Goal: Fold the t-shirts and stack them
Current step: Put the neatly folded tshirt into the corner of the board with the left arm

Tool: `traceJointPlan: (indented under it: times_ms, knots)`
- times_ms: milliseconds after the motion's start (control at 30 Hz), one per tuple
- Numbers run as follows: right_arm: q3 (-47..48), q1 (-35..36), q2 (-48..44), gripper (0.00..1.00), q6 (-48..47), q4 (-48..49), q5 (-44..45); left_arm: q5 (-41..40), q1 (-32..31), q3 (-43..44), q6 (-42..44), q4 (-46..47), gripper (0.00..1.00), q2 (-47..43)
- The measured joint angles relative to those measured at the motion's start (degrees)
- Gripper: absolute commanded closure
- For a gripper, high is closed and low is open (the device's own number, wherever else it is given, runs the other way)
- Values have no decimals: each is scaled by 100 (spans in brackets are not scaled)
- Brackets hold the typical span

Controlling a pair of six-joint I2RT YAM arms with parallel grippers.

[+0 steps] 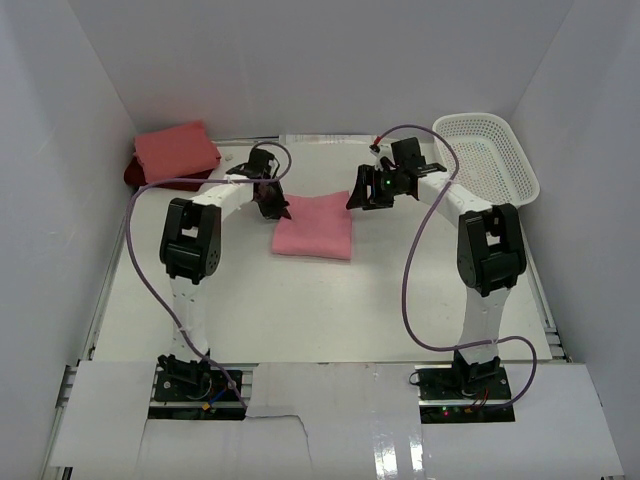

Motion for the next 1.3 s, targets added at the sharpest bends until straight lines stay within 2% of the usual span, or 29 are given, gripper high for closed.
traceJointPlan:
  times_ms: [100,233,300,400,500,700,967,1300]
  knots:
    - [-37,0,-214,33,4,50,0,-278,24,1093,245,-560,100,553]
    - [-118,0,-387,33,22,127,-24,-481,273,3716,601,-1279,100,1836]
    - [-232,0,-444,33,42,186,-44,-494,514,4483,732,-1200,100,2149]
    - [-455,0,-516,33,66,240,-76,-424,984,4365,811,-789,100,2009]
    - [-664,0,-575,33,85,284,-120,-302,1556,3847,837,-236,100,1746]
    - [-754,0,-601,33,81,286,-129,-105,2326,4081,1034,343,100,1746]
    - [-726,0,-605,33,81,271,-131,177,2166,4380,1266,1432,100,1655]
    - [-520,4,-603,33,50,87,-131,-81,2179,4070,1366,1738,100,1567]
